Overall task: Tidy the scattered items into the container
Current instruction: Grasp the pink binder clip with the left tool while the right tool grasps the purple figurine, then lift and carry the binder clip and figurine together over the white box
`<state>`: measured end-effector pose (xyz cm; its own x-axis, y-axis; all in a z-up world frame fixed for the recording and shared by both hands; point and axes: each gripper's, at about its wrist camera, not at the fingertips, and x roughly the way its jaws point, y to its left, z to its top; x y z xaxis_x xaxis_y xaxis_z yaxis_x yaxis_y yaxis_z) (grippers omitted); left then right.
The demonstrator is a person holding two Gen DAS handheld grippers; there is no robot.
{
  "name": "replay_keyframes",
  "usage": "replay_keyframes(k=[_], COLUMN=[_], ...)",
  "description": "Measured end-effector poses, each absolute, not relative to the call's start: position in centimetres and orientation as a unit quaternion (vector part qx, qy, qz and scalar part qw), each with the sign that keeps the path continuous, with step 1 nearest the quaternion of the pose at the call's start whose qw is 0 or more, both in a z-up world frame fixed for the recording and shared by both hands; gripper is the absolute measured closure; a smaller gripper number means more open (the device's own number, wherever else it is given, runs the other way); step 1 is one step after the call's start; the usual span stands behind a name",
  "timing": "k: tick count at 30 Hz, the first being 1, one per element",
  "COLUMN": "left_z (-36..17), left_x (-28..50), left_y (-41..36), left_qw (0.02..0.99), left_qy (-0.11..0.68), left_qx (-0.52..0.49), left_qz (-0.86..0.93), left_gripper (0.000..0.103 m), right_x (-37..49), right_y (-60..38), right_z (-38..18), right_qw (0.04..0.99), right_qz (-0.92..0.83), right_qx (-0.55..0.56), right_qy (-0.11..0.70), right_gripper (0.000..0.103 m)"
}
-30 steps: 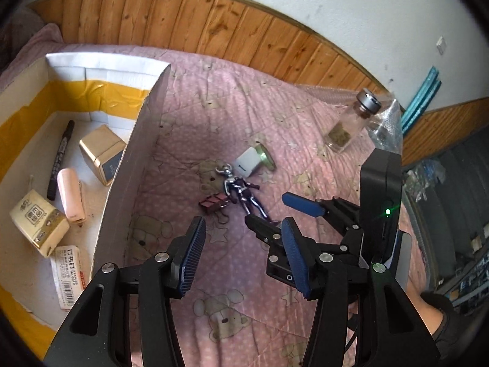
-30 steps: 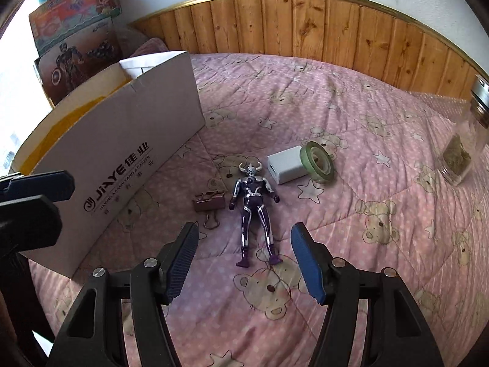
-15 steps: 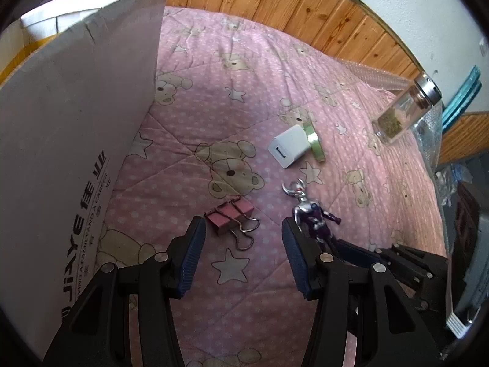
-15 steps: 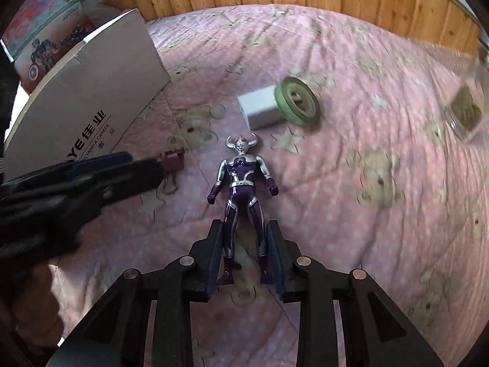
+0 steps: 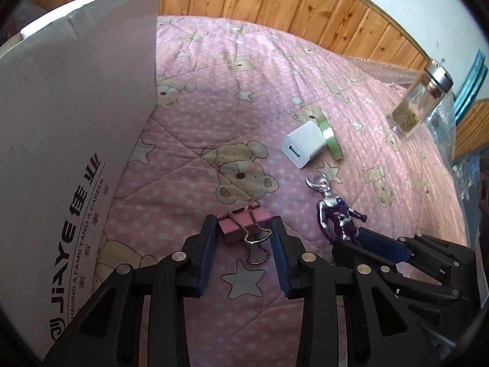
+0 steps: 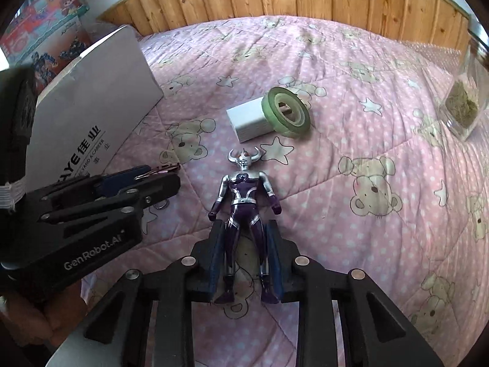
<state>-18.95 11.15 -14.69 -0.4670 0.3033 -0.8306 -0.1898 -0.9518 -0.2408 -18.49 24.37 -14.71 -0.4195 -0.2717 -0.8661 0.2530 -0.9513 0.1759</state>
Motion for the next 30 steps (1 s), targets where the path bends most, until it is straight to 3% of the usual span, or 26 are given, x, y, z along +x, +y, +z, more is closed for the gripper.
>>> replay_keyframes(k=[11,30], left_z=[-12.5,-8.4], left_x=[-17.8,-14.8], left_y=[10.8,10.5], left_qw=[0.159,0.196], left_qy=[-0.084,-0.097], left_qx=[-0.488,-0.467], left_qz=[0.854,0.857], left_gripper=[0.067,0.067], right_x=[-18.2,-15.9], right_y=[26.0,25.6], right_z=[-13.8,-12.6], right_qw=[0.166,0.161], right_qz=[-0.839,-0.848], right_qx=[0.513,0.497], right_qy=[-0.08,-0.093], right_gripper=[0.075,0.075])
